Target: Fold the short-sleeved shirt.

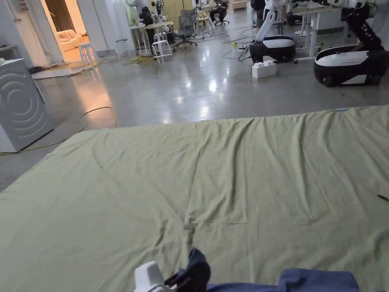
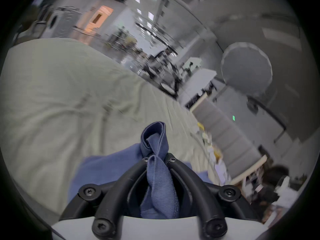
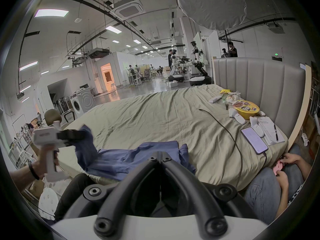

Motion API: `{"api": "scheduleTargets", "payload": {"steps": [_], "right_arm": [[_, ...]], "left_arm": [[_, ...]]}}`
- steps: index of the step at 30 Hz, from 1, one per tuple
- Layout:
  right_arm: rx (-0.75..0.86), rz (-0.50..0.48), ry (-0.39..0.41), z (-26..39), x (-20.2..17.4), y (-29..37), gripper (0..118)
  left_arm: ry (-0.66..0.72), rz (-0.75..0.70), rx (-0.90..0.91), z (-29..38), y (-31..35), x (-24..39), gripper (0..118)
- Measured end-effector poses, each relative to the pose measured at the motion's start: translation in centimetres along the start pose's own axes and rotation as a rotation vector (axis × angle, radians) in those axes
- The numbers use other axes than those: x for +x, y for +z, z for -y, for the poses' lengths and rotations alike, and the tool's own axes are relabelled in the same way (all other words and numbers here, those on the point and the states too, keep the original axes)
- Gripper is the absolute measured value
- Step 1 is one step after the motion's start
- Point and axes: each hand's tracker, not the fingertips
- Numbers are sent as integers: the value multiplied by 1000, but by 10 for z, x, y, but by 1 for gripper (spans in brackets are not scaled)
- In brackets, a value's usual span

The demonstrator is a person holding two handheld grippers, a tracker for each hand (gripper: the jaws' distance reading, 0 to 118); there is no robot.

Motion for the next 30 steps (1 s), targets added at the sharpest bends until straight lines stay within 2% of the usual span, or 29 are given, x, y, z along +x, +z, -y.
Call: {"api": "scheduleTargets", "payload": {"steps": [2, 3, 5, 6, 7, 9, 10, 12, 14, 15, 17, 18, 20, 24, 26, 28, 30], "right_arm": [[-7, 10, -8, 5, 5, 7, 0], [-13, 18, -9, 8, 7, 10, 0], [-32, 59, 3, 15, 12, 18, 0], [-36, 77, 11, 18, 14, 22, 0], [-41, 91, 15, 20, 15, 26, 0], [-52, 99, 6, 24, 21, 31, 0], [-57, 102, -6, 28, 25, 33, 0], [-53, 87, -33, 33, 31, 36, 0], [-48, 65, -59, 35, 33, 35, 0], [-48, 65, -65, 35, 32, 34, 0], [-48, 65, -70, 35, 30, 30, 0], [-47, 63, -71, 34, 28, 29, 0], [-39, 49, -74, 33, 24, 28, 0], [-40, 32, -71, 32, 18, 30, 0], [-61, 28, -65, 34, 16, 29, 0], [-82, 43, -42, 36, 13, 27, 0], [-90, 43, -31, 36, 11, 26, 0]], "left_arm": [[-88, -41, -127, 28, -48, 28, 12], [-117, -67, -173, 40, -65, 35, 19], [-160, -72, -279, 64, -94, 48, 62], [-179, -70, -306, 72, -100, 52, 79], [-211, -84, -312, 75, -102, 57, 91], [-222, -110, -282, 71, -91, 63, 91], [-206, -90, -263, 62, -82, 63, 88], [-84, 42, -198, 40, -57, 60, 78], [-19, 64, -107, 23, -36, 56, 71], [1, 53, -68, 18, -32, 55, 61], [-4, -38, -77, 14, -33, 44, 11], [6, -50, -81, 16, -38, 39, 6], [43, -110, -108, 30, -57, 26, 6], [221, -119, -343, 71, -98, 10, 5], [178, -83, -401, 90, -116, 14, 5], [115, -93, -347, 87, -116, 19, 4], [170, -75, -364, 76, -112, 14, 4]]}}
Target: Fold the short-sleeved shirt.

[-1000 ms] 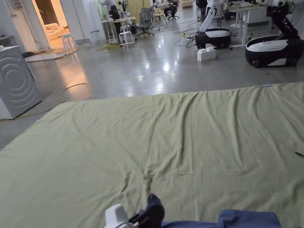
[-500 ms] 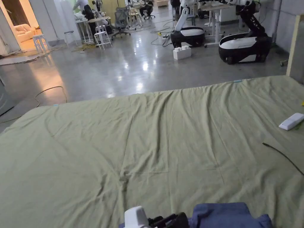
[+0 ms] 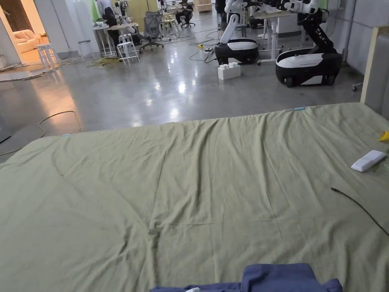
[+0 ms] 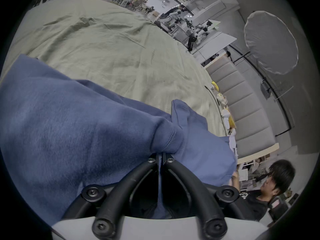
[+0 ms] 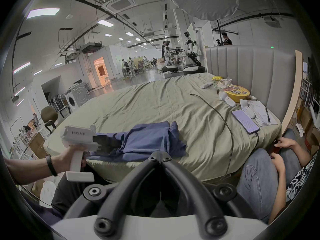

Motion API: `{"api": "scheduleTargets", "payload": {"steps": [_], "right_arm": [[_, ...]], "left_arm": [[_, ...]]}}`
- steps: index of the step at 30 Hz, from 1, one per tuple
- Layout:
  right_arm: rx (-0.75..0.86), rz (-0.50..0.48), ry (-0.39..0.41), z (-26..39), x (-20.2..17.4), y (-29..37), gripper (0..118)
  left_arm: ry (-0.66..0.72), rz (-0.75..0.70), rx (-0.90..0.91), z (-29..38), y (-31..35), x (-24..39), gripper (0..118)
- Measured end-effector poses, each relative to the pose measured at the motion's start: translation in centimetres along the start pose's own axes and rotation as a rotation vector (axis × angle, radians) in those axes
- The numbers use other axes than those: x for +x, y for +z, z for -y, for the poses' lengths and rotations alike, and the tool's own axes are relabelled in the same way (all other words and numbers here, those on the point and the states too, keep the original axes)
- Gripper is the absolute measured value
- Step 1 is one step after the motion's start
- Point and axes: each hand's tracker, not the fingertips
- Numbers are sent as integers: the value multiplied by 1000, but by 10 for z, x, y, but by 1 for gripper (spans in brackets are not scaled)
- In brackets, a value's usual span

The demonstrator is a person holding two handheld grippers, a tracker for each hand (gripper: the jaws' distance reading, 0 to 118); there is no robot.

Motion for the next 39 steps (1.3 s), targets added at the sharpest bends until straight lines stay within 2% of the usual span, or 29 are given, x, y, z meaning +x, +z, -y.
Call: {"api": "scheduleTargets", "payload": {"steps": [2, 3, 4, 5, 6, 7, 9, 11, 14, 16, 18, 19, 21, 22, 24, 27, 29, 31, 32, 33, 37, 38, 39], "right_arm": [[-3, -12, -3, -1, -1, -1, 0], [-3, -15, -5, -1, -1, -1, 0], [-1, -21, -9, -3, -2, -2, 0], [1, -29, -16, -4, -2, -4, 0], [1, -37, -23, -5, -2, -7, 0], [-1, -48, -33, -5, -2, -10, 0], [-12, -69, -51, -6, -3, -17, 0], [-14, -91, -64, -6, -6, -23, 0], [-15, -118, -60, -6, -12, -27, 0], [-16, -130, -44, -7, -15, -26, 0], [-19, -132, -35, -5, -16, -26, 0], [-22, -128, -33, -4, -15, -26, 0], [-32, -121, -36, -3, -14, -25, 0], [-34, -114, -39, -2, -13, -24, 0], [-40, -106, -46, -1, -10, -22, 0], [-46, -84, -48, -1, -7, -19, 0], [-48, -82, -50, -2, -5, -19, 0], [-40, -77, -46, -2, -5, -19, 0], [-38, -80, -48, -3, -5, -20, 0], [-38, -86, -53, -3, -5, -22, 0], [-45, -109, -57, -1, -6, -33, 0], [-47, -114, -56, -1, -7, -36, 0], [-47, -116, -55, -1, -9, -38, 0]], "left_arm": [[-6, 18, 14, -8, 24, -3, 8], [-45, 12, 75, -14, 38, -6, 19], [-73, 13, 122, -23, 55, -12, 50], [-58, 27, 144, -30, 73, -21, 76], [-54, 33, 166, -35, 89, -30, 93], [-27, 26, 208, -40, 106, -41, 99], [45, -25, 273, -49, 132, -68, 99], [170, -62, 251, -53, 141, -103, 98], [356, 14, 215, -49, 133, -141, 91], [450, 106, 195, -42, 119, -154, 74], [486, 167, 174, -32, 99, -158, 49], [499, 194, 168, -28, 90, -155, 44], [511, 152, 186, -22, 79, -156, 34], [534, 151, 190, -20, 75, -157, 18], [557, 184, 220, -25, 82, -156, 15], [464, 177, 281, -26, 101, -138, 13], [489, 199, 318, -36, 118, -147, 12], [475, 204, 371, -46, 160, -149, 12], [427, 189, 410, -57, 186, -161, 12], [395, 152, 423, -66, 205, -169, 12], [117, -192, 367, -110, 267, -147, 12], [59, -249, 392, -117, 248, -140, 12], [65, -221, 390, -119, 242, -134, 12]]}}
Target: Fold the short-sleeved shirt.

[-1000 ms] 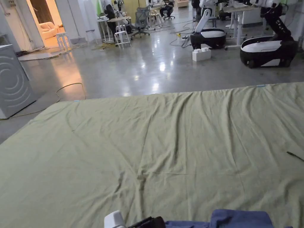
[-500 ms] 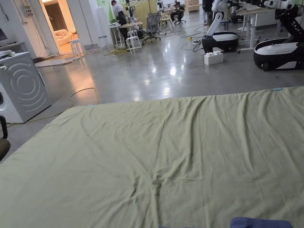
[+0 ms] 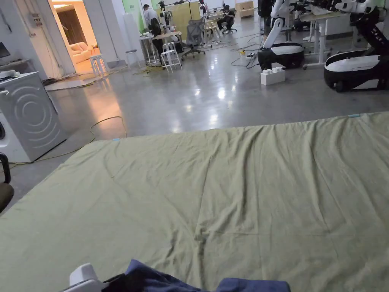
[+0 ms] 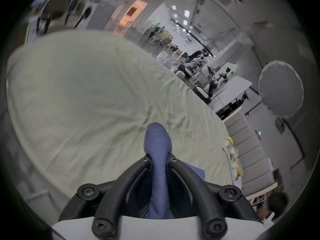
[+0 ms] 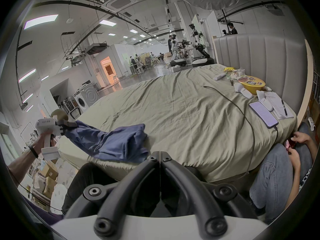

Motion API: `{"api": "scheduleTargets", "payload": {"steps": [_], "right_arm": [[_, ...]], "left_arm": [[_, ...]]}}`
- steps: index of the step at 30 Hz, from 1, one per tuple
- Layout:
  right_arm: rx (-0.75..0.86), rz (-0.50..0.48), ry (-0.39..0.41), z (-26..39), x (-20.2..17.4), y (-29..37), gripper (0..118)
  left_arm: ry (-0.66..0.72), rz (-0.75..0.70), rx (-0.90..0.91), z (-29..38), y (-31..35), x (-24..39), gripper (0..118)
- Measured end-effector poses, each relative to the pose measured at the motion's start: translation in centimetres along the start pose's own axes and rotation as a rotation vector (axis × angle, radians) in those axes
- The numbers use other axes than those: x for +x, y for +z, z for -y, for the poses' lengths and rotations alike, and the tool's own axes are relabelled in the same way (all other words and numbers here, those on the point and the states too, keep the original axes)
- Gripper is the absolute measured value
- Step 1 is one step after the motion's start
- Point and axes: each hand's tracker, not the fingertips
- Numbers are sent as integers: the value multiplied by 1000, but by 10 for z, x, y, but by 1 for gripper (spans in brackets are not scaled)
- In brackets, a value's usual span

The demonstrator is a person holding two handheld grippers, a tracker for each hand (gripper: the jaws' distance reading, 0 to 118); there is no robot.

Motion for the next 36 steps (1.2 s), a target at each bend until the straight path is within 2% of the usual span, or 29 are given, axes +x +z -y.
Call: {"api": "scheduleTargets", "payload": {"steps": [2, 3, 5, 7, 10, 12, 13, 14, 16, 17, 18, 21, 22, 23, 24, 25, 26, 29, 31, 34, 36], "right_arm": [[3, -1, 1, -2, -4, -2, 0], [10, -3, 3, -3, -6, 0, 0], [26, -7, 5, -5, -8, 5, 0], [29, -10, -11, -6, -8, 12, 0], [51, 21, -63, -6, -4, 21, 0], [57, 34, -65, -4, 0, 26, 0], [55, 49, -66, -2, 2, 27, 0], [47, 55, -68, 0, 5, 27, 0], [22, 64, -75, 4, 9, 25, 0], [18, 71, -73, 6, 10, 26, 0], [16, 73, -72, 8, 11, 26, 0], [8, 59, -93, 11, 15, 27, 0], [5, 56, -97, 12, 16, 27, 0], [2, 54, -98, 12, 16, 26, 0], [-1, 56, -96, 12, 16, 26, 0], [-3, 62, -92, 12, 16, 26, 0], [-4, 64, -91, 13, 16, 26, 0], [-7, 64, -88, 12, 14, 27, 0], [-21, 63, -71, 10, 11, 28, 0], [-56, 76, -26, 9, 3, 24, 0], [-95, 35, -16, 8, -1, 11, 0]], "left_arm": [[-17, 62, -27, 6, -10, 20, 12], [-32, 107, -36, 34, -21, 59, 12], [-56, 190, -94, 63, -41, 87, 12], [-88, 182, -127, 107, -64, 130, 12], [-180, 174, -224, 150, -97, 154, 12], [-147, 187, -285, 168, -112, 174, 13], [-130, 199, -308, 175, -118, 176, 20], [-145, 219, -315, 178, -122, 177, 35], [-150, 273, -343, 177, -116, 187, 78], [-161, 307, -333, 173, -107, 187, 83], [-171, 329, -287, 167, -99, 185, 83], [-180, 345, -211, 150, -77, 179, 78], [-169, 328, -184, 147, -75, 175, 63], [-133, 268, -171, 145, -75, 171, 42], [-127, 257, -186, 147, -79, 168, 17], [-114, 235, -199, 152, -87, 165, 6], [-98, 211, -213, 158, -96, 161, 6], [-34, 307, -381, 191, -130, 161, 6], [-91, 214, -465, 215, -147, 165, 3], [-142, 197, -419, 212, -143, 178, 3], [-194, 206, -429, 205, -141, 181, 3]]}}
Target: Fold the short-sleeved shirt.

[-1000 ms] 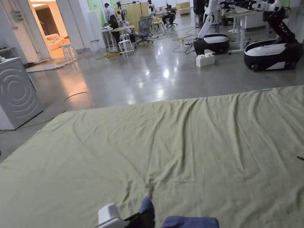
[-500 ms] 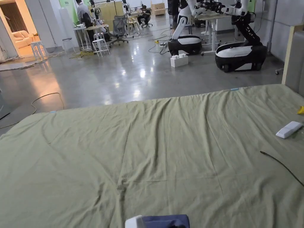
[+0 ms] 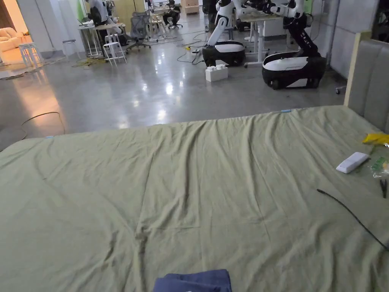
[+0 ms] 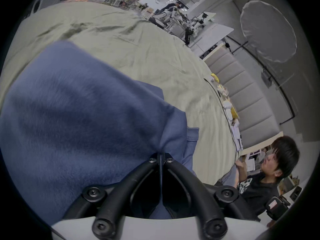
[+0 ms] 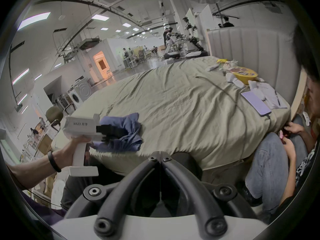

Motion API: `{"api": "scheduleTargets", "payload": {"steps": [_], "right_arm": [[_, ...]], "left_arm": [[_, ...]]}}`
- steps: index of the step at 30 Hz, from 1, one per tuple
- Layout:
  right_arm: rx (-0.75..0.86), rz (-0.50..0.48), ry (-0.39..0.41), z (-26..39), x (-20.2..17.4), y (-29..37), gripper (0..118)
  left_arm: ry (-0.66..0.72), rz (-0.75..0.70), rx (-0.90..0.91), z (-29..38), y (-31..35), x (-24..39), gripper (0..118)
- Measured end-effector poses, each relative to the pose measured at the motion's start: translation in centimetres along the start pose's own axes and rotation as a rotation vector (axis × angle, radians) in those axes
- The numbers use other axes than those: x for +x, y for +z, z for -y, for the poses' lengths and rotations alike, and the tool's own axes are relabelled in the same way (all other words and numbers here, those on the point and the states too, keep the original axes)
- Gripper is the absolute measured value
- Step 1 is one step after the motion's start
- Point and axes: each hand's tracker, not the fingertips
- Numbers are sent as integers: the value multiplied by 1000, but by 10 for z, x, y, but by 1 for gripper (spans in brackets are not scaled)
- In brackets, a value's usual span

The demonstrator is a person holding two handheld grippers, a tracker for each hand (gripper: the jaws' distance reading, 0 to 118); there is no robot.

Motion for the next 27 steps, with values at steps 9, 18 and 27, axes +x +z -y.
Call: {"api": "scheduleTargets", "payload": {"steps": [9, 18, 27], "right_arm": [[-160, -245, 240, -68, -94, -149, 0], [-510, -121, 480, -49, -120, -290, 1], [-487, -125, 377, -55, -112, -277, 1]], "left_arm": [[26, 104, 240, -24, 114, -23, 3], [60, 27, 232, -26, 161, -95, 71], [247, 262, 45, -58, 88, -146, 106]]}}
